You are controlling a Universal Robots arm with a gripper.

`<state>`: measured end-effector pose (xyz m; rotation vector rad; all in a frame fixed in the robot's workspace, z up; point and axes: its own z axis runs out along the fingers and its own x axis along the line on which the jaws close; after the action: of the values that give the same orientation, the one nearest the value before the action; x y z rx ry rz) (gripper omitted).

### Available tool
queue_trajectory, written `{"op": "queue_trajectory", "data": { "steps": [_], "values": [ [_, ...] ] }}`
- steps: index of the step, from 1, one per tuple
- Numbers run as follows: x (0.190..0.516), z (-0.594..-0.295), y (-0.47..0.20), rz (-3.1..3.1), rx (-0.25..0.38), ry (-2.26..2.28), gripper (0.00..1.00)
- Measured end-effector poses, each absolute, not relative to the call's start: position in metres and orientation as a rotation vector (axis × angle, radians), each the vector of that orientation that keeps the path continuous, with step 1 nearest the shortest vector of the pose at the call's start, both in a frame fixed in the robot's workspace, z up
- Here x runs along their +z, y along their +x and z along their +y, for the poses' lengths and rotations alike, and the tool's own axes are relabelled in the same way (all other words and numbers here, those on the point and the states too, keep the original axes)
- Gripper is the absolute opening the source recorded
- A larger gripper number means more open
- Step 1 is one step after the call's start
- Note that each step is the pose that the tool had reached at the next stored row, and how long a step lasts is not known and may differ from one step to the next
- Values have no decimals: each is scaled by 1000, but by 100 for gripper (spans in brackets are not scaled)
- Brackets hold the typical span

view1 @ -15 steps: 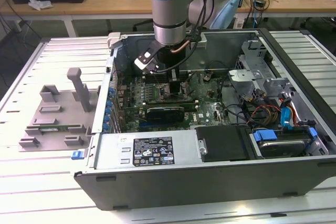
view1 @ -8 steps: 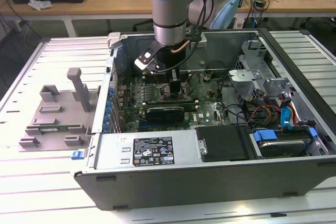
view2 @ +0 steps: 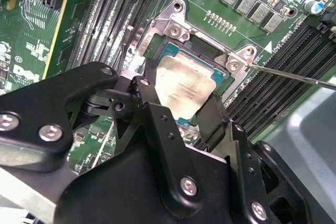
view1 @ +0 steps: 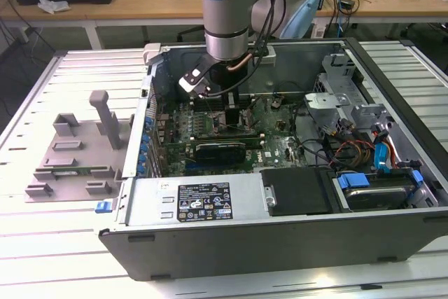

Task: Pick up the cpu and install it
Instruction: 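Place the cpu into insertion slot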

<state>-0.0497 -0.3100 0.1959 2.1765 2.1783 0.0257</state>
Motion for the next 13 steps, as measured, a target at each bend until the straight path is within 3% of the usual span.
{"op": "queue_trajectory", "data": {
  "steps": [13],
  "values": [
    [196,-310,-49,2181,27,2174,55]
  ]
}}
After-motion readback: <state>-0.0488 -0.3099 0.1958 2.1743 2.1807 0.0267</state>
